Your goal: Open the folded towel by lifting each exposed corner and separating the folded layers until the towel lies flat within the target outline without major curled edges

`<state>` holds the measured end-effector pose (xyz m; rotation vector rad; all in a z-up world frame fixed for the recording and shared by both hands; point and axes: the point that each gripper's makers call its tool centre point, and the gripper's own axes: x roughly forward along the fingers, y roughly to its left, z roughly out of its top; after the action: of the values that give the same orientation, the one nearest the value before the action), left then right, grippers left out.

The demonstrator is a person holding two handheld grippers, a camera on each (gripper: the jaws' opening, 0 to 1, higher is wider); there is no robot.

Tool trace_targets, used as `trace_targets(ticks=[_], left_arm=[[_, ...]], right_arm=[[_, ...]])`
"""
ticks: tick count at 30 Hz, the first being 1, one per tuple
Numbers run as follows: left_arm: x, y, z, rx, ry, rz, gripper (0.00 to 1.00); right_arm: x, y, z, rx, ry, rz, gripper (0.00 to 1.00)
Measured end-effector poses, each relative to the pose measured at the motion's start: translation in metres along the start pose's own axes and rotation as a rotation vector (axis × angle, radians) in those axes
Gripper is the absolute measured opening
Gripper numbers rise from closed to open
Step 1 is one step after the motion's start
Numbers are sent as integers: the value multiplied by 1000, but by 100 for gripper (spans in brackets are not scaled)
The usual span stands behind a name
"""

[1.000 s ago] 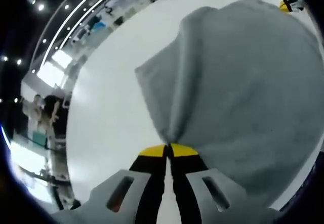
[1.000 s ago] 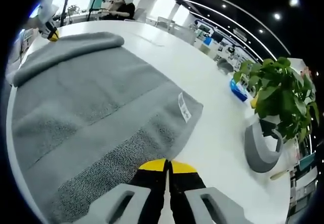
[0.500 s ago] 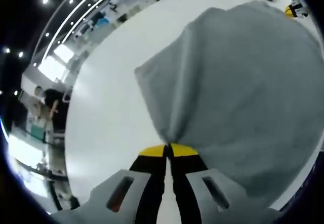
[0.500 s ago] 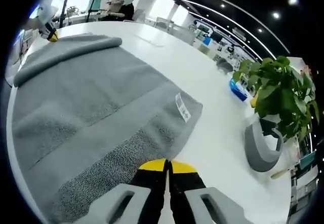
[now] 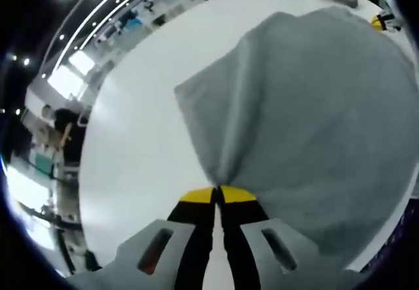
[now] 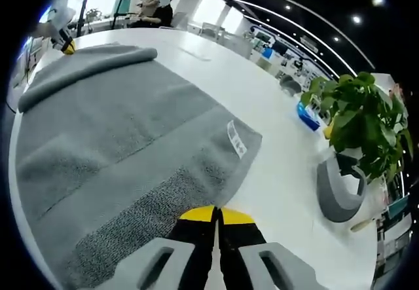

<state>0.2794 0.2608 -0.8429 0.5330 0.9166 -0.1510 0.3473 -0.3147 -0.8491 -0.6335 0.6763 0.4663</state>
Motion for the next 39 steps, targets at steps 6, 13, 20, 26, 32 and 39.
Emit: trace_targets(ticks=[6, 13, 20, 26, 32, 39], left_arm=[[1, 2, -1, -22, -8, 3, 2], [0, 10, -7, -42, -4, 10, 2], [0, 9, -7, -67, -8, -6, 2], [1, 15, -12, -19, 16, -1, 2], [0, 20, -16, -57, 22, -6, 2], [-1, 24, -20, -33, 44, 1, 2]], right_arm=[[0, 0, 0, 1, 0, 1, 0], [0, 0, 0, 1, 0, 2, 0], [0, 0, 0, 1, -1, 2, 0], [0, 0, 0, 7, -6, 5, 0], [0, 0, 1, 7, -8, 6, 0], [0, 0, 0, 9, -9, 7, 0]])
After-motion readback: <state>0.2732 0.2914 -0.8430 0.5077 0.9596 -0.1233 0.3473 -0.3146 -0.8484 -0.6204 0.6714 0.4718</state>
